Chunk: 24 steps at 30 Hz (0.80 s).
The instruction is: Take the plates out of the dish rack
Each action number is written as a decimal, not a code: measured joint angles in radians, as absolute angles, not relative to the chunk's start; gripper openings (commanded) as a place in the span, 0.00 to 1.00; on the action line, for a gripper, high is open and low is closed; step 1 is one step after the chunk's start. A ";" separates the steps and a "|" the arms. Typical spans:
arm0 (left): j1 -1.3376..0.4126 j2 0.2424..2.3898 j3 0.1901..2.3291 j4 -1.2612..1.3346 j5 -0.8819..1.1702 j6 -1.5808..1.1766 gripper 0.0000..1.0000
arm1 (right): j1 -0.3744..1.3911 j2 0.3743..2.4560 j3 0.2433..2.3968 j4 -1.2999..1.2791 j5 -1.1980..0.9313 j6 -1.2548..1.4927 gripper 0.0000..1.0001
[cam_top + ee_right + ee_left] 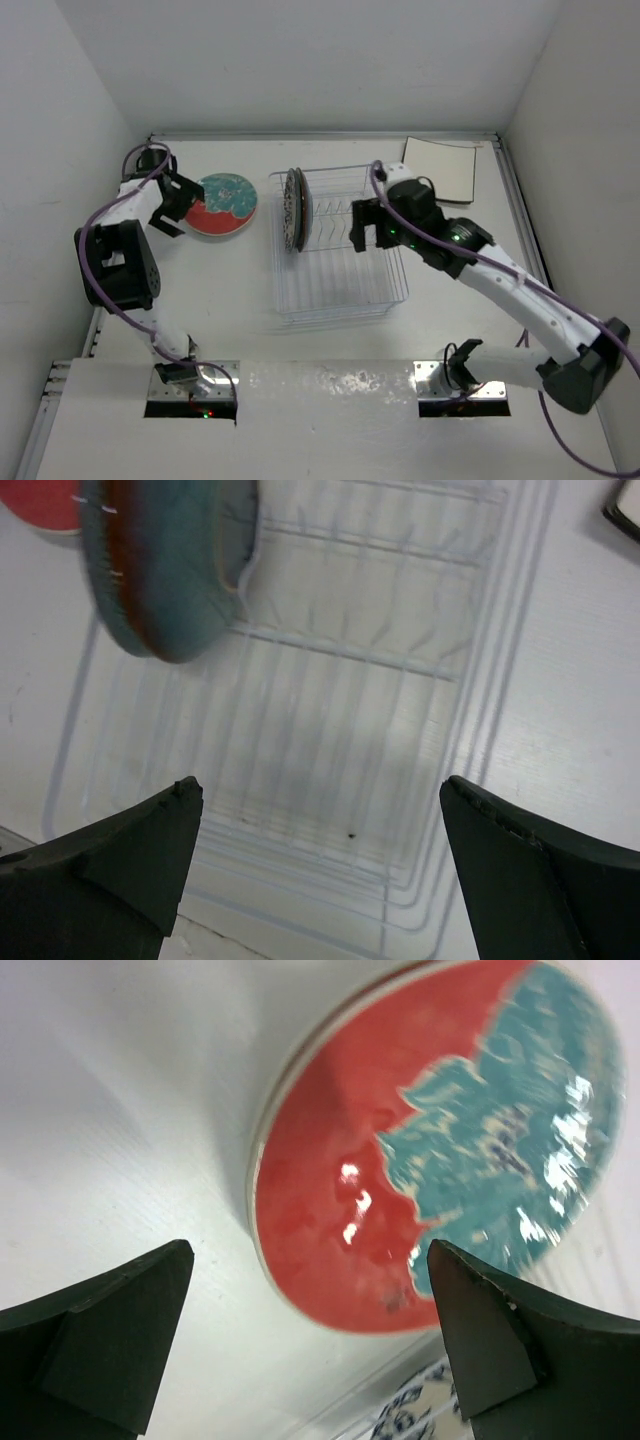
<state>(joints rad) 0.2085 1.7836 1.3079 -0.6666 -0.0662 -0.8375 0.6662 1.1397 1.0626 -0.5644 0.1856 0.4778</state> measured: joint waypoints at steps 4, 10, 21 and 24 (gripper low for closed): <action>0.204 1.576 1.239 -0.645 -0.044 -0.739 1.00 | 0.802 1.320 1.282 -0.596 0.326 0.473 0.99; 0.189 1.076 1.058 -0.543 0.034 -0.539 1.00 | 0.908 1.540 1.544 -0.631 0.561 0.464 0.77; 0.169 0.784 0.796 -0.525 0.010 -0.389 1.00 | 0.945 1.906 1.934 -0.701 0.760 0.399 0.53; 0.169 0.785 0.791 -0.525 -0.003 -0.386 1.00 | 0.945 1.965 2.001 -0.713 0.784 0.382 0.48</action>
